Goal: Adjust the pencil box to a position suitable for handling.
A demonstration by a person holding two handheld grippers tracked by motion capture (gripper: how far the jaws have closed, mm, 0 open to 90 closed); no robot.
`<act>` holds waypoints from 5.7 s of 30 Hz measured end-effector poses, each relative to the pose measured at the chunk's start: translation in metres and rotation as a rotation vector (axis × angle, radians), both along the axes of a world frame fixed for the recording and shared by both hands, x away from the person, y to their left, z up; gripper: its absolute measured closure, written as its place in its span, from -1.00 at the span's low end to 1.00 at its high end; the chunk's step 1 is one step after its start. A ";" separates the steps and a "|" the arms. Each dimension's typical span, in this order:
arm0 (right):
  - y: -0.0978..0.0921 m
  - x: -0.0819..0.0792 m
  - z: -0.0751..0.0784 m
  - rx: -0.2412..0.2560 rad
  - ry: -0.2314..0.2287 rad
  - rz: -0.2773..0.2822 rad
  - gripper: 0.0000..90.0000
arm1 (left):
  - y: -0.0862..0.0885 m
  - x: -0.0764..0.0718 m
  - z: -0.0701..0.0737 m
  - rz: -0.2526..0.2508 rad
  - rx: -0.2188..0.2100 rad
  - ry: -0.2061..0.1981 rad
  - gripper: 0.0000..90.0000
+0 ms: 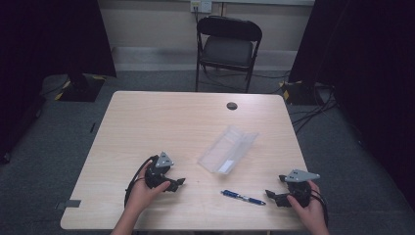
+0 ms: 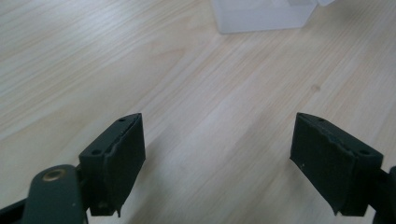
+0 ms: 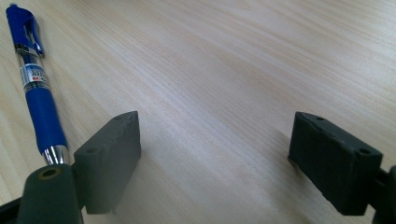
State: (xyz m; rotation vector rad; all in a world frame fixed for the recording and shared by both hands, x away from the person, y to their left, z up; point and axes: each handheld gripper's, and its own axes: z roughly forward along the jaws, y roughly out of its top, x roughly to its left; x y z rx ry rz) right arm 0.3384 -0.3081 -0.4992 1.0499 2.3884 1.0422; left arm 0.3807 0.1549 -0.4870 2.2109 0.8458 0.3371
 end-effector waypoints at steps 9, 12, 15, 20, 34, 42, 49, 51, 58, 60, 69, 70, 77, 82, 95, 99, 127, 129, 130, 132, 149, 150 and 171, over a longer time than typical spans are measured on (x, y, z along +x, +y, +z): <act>0.000 0.000 0.000 0.000 0.000 0.000 -0.65 | -0.021 0.016 0.008 0.009 -0.022 -0.006 -0.58; 0.000 0.000 0.000 0.000 0.000 0.000 -0.65 | -0.029 0.020 0.011 -0.002 -0.012 -0.001 -0.57; 0.000 0.000 0.000 0.000 0.000 0.000 -0.65 | -0.041 0.024 0.011 -0.030 -0.007 0.004 -0.55; 0.000 0.000 0.000 0.000 0.000 0.000 -0.65 | -0.053 0.026 0.010 -0.071 0.009 0.007 -0.53; 0.000 0.000 0.000 0.000 0.000 0.000 -0.65 | -0.076 0.029 0.010 -0.117 -0.008 0.018 -0.54; 0.000 0.000 0.000 0.000 0.000 0.000 -0.65 | -0.088 0.028 0.007 -0.150 -0.012 0.018 -0.56; 0.000 0.000 0.000 0.000 0.000 0.000 -0.65 | -0.097 0.023 0.008 -0.184 -0.003 0.016 -0.56; 0.000 0.000 0.000 0.000 0.000 0.000 -0.65 | -0.100 0.020 0.008 -0.197 0.002 0.016 -0.55; 0.000 0.000 0.000 0.000 0.000 0.000 -0.65 | -0.095 0.020 0.011 -0.179 0.004 -0.001 -0.56; 0.000 0.000 0.000 0.000 0.000 0.000 -0.65 | -0.090 0.023 0.011 -0.147 -0.003 -0.009 -0.57; 0.000 0.000 0.000 0.000 0.000 0.000 -0.65 | -0.073 0.041 0.010 -0.071 -0.010 0.022 -0.59; 0.000 0.000 0.000 0.000 0.000 0.000 -0.65 | -0.073 0.042 0.010 -0.080 -0.005 0.030 -0.59; 0.000 0.000 0.000 0.000 0.000 0.000 -0.65 | -0.082 0.040 0.004 -0.117 -0.008 0.040 -0.61; 0.000 0.000 0.000 0.000 0.000 0.000 -0.65 | -0.087 0.032 0.002 -0.147 -0.016 0.049 -0.58; 0.000 0.000 0.000 0.001 -0.002 0.003 -0.65 | -0.097 0.014 -0.001 -0.216 0.029 0.032 -0.58; 0.000 0.000 0.000 0.004 -0.002 0.003 -0.65 | -0.083 0.010 0.001 -0.191 0.014 0.020 -0.58; 0.087 0.017 0.042 0.151 0.020 -0.070 -0.44 | -0.020 -0.023 -0.012 -0.108 -0.003 -0.023 -0.65; 0.087 0.018 0.043 0.150 0.018 -0.067 -0.43 | -0.019 -0.023 -0.012 -0.111 -0.005 -0.022 -0.66; 0.089 0.019 0.043 0.135 0.014 -0.068 -0.40 | -0.020 -0.023 -0.012 -0.108 0.000 -0.022 -0.66; 0.089 0.020 0.043 0.127 0.009 -0.069 -0.37 | -0.020 -0.023 -0.012 -0.108 0.000 -0.022 -0.66; 0.062 0.025 0.049 0.080 -0.013 -0.165 -0.21 | -0.018 -0.023 -0.014 -0.107 -0.017 -0.030 -0.67; 0.059 0.024 0.051 0.084 -0.013 -0.190 -0.21 | -0.018 -0.023 -0.014 -0.107 -0.017 -0.030 -0.67; 0.052 0.040 0.039 0.036 0.000 -0.232 -0.21 | -0.018 -0.023 -0.014 -0.107 -0.018 -0.029 -0.67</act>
